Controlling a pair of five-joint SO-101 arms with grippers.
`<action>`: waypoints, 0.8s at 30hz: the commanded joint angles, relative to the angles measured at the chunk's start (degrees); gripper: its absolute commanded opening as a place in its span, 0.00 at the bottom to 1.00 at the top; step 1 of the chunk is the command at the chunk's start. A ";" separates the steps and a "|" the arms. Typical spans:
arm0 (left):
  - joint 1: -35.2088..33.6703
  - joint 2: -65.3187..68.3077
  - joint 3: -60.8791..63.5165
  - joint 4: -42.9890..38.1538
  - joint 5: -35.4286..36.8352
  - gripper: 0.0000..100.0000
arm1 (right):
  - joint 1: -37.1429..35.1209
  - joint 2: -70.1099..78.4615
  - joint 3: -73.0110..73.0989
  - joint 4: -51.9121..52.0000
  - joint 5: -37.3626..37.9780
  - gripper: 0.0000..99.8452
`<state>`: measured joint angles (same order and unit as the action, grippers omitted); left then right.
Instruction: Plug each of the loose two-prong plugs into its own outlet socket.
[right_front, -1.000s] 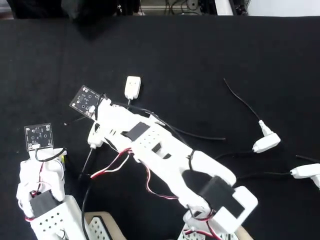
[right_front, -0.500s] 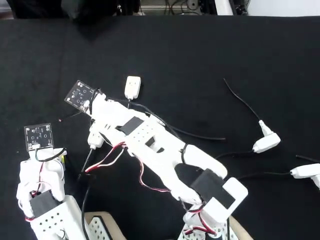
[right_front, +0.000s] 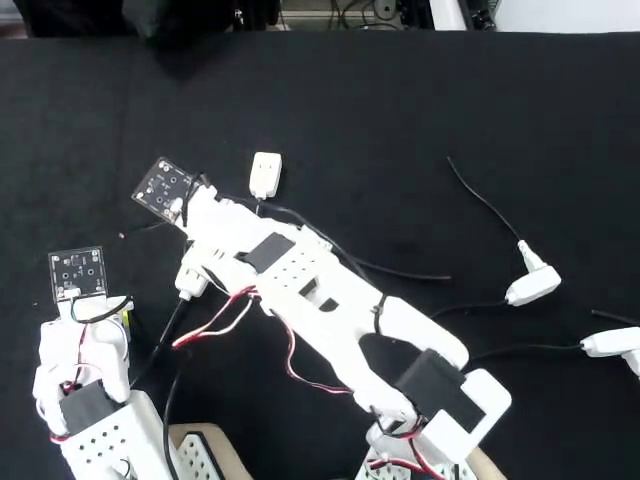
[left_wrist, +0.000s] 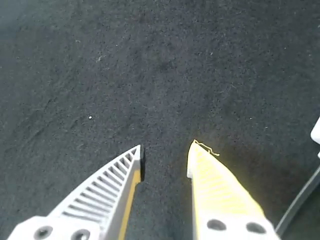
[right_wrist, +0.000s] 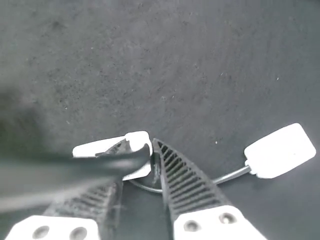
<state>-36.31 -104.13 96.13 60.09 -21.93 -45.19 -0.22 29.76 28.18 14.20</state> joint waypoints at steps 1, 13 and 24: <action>-0.22 -0.44 1.10 -1.23 0.53 0.16 | -0.97 -2.77 1.27 -2.55 -3.08 0.01; -0.22 -0.44 1.19 -1.23 0.53 0.16 | -0.70 -2.77 3.65 -4.48 -4.66 0.01; -0.22 -0.44 1.19 -1.23 0.53 0.16 | -1.05 -2.15 8.31 -4.66 -11.25 0.01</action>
<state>-36.31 -104.13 96.13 60.09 -21.93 -45.10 -1.89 37.41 23.96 3.74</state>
